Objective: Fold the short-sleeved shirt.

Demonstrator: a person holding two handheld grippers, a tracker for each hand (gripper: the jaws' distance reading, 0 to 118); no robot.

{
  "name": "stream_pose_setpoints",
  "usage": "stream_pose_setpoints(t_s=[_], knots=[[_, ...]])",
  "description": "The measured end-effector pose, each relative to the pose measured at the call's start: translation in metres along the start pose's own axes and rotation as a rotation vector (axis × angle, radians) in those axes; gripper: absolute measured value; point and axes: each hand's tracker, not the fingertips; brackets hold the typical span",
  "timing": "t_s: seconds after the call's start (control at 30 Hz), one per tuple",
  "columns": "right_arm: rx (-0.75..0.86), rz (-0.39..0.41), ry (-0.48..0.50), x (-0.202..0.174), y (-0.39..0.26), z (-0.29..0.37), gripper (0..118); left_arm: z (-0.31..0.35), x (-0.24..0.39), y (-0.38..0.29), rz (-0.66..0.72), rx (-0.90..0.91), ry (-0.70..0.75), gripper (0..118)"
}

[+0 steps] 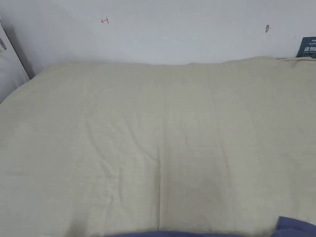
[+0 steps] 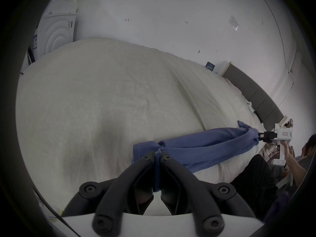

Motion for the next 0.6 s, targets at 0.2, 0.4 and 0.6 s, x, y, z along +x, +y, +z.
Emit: stream_pose_setpoints(t_s=[0.2,0.4,0.6], knots=[[0.101,0.192,-0.155,-0.006,0.009,0.029,69,0.021,-0.012,0.010,0.067,0.088,0.083,89],[0.334,0.325,-0.167,-0.041,0.025,0.100,85,0.092,0.012,0.043,0.096,0.308,0.074,118],[0.368,0.313,0.015,-0.105,0.010,0.106,85,0.095,0.088,0.042,-0.022,0.350,0.013,117]])
